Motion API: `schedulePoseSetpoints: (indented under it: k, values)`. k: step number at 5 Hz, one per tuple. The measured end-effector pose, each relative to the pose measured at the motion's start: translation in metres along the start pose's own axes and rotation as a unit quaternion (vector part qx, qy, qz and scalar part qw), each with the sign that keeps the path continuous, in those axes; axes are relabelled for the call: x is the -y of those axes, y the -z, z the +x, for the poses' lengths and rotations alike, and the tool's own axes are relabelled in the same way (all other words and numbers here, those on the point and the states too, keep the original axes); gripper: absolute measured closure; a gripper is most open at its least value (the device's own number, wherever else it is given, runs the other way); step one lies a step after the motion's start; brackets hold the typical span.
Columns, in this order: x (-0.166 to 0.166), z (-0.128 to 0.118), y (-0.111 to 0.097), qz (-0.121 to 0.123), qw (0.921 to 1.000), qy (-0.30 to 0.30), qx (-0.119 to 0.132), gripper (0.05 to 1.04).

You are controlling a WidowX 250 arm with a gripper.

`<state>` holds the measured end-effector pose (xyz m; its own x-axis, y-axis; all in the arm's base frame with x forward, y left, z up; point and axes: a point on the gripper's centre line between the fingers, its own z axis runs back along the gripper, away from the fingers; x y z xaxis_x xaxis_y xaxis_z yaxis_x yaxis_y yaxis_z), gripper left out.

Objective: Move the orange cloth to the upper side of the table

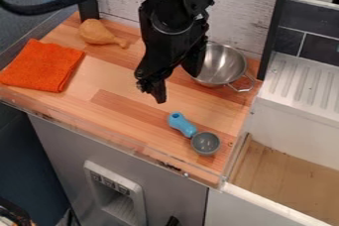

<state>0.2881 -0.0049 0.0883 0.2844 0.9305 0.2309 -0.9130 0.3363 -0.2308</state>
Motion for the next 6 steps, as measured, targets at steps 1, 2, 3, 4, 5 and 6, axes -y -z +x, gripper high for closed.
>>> schedulePoseSetpoints:
  k: [1, 2, 3, 4, 5, 6]
  values:
    - [-0.004, -0.003, 0.006, 0.014, 0.9999, 0.000, -0.006, 0.083]
    - [-0.015, 0.028, 0.005, 0.035, 0.9976, -0.058, -0.015, 0.083]
    - [-0.021, 0.057, -0.001, 0.049, 0.9941, -0.096, -0.005, 0.083]
    - [-0.042, 0.089, 0.010, 0.078, 0.9862, -0.146, 0.003, 0.083]
    - [-0.069, 0.129, 0.029, 0.109, 0.9744, -0.196, 0.021, 0.083]
    - [-0.082, 0.155, 0.042, 0.126, 0.9652, -0.226, 0.036, 0.083]
